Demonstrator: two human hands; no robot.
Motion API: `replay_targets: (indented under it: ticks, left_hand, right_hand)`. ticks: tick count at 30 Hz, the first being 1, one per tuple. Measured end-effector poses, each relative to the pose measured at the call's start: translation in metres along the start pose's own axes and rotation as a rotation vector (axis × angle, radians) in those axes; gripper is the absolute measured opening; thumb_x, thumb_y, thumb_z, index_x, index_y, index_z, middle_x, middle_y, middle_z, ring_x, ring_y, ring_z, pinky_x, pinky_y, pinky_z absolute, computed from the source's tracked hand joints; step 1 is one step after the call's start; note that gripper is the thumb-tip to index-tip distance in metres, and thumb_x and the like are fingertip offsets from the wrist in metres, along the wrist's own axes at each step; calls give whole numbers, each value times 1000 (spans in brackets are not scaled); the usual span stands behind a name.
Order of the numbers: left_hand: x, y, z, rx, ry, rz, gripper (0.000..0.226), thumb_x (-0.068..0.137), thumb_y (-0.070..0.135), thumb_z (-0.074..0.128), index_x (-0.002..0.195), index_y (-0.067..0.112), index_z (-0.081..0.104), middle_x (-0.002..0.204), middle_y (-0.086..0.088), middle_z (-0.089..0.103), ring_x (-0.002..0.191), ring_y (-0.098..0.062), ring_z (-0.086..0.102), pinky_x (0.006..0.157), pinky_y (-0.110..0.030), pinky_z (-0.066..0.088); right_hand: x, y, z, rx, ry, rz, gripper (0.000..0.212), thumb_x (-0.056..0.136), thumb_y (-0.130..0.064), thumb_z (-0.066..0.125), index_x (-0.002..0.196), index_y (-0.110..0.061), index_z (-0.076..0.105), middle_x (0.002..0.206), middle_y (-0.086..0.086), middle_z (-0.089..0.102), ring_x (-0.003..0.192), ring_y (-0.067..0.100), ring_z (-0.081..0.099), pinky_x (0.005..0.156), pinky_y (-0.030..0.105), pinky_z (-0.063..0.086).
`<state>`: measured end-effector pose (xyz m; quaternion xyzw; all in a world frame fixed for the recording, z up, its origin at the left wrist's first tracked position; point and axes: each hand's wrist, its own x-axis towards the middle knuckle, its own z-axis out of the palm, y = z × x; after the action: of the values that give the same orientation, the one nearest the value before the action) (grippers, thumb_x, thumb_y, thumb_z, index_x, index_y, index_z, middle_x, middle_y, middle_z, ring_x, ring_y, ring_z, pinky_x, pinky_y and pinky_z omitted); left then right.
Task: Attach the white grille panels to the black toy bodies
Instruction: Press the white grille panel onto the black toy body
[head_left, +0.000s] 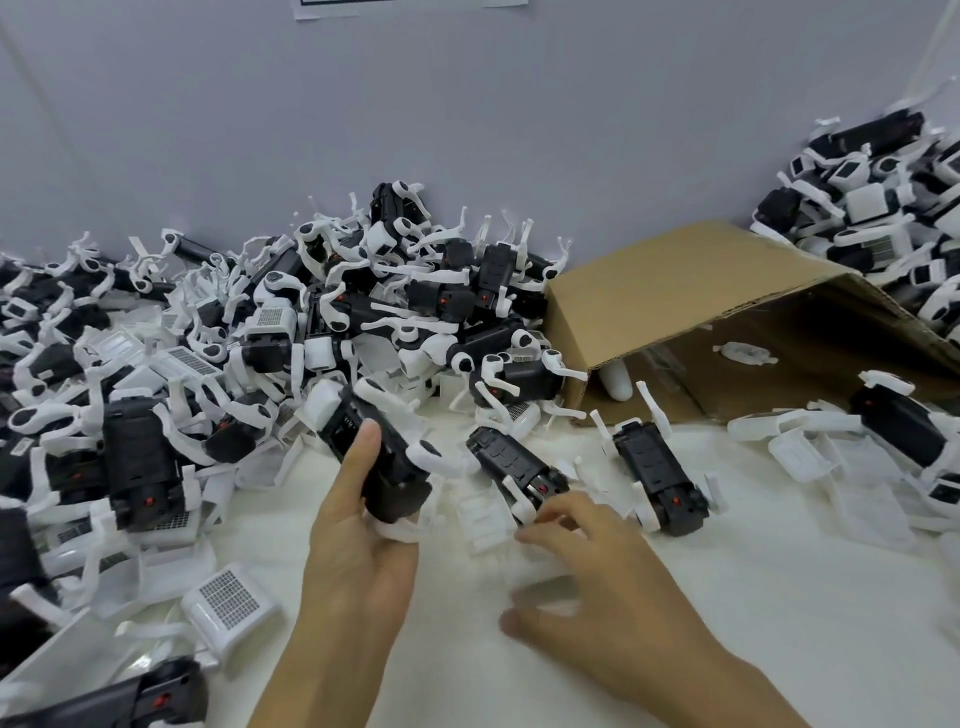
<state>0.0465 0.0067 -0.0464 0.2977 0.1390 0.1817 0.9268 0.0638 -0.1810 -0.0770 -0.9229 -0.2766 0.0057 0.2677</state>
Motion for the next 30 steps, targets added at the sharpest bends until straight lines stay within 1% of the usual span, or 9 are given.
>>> replay_targets:
  ticks: [3, 7, 11, 13, 16, 19, 23, 26, 30]
  left_hand:
    - [3, 0, -4, -2, -2, -30, 9, 74, 18, 72, 69, 16, 80, 83, -4, 74, 70, -12, 73, 70, -28, 63]
    - [2, 1, -5, 213, -34, -10, 41, 82, 23, 66, 119, 5, 68, 113, -16, 73, 96, -25, 73, 97, -43, 51]
    - [-7, -3, 3, 472, -224, 85, 40, 80, 24, 65, 116, 9, 72, 107, -17, 75, 99, -30, 72, 85, -47, 59]
    - [-11, -10, 3, 557, -360, 31, 34, 83, 15, 68, 115, 12, 75, 112, -16, 75, 101, -27, 72, 76, -38, 60]
    - [-16, -18, 2, 683, -482, 3, 33, 88, 23, 61, 118, 19, 74, 118, -10, 74, 109, -22, 70, 86, -31, 55]
    - [-17, -20, 1, 719, -470, 34, 32, 87, 23, 65, 117, 20, 74, 119, -5, 74, 114, -20, 68, 96, -37, 52]
    - [-16, -20, -2, 777, -467, 74, 33, 85, 22, 68, 118, 18, 73, 112, -4, 76, 107, -22, 71, 85, -34, 59]
    - [-17, -21, -2, 825, -493, 113, 27, 89, 24, 68, 115, 25, 75, 107, -4, 77, 101, -20, 73, 77, -29, 59]
    - [-17, -23, -1, 821, -514, 57, 29, 91, 30, 59, 117, 31, 73, 110, -4, 76, 101, -21, 72, 88, -51, 59]
  right_hand:
    - [0, -1, -3, 28, 85, 40, 22, 90, -43, 68, 110, -32, 70, 112, -23, 55, 109, 3, 51, 92, 19, 40]
    - [3, -5, -14, 616, 349, 88, 15, 85, -37, 77, 90, -24, 72, 86, -7, 73, 81, 10, 66, 69, 17, 49]
    - [5, -6, -24, 1193, 245, 38, 34, 73, -24, 87, 103, -23, 72, 99, 7, 78, 86, 19, 74, 71, 21, 57]
    - [5, -5, -26, 1226, 212, 15, 35, 71, -25, 88, 104, -24, 77, 107, 7, 77, 95, 18, 73, 79, 23, 57]
    - [6, -3, -24, 1073, 313, 67, 29, 78, -37, 72, 107, -41, 78, 121, -8, 68, 114, 6, 64, 89, 20, 55]
    - [8, -4, -22, 739, 397, 94, 30, 85, -44, 60, 107, -61, 70, 113, -15, 57, 105, 1, 60, 75, 22, 56]
    - [6, -11, -22, 953, 284, 123, 28, 95, -34, 56, 105, -51, 76, 98, -8, 71, 84, 13, 69, 56, 25, 58]
    - [6, -10, -25, 1062, 257, 154, 32, 86, -48, 62, 107, -33, 79, 104, -1, 76, 92, 18, 74, 65, 29, 62]
    - [5, -6, -25, 1040, 363, 153, 35, 65, -48, 80, 97, -34, 78, 110, -6, 75, 102, 12, 72, 81, 26, 61]
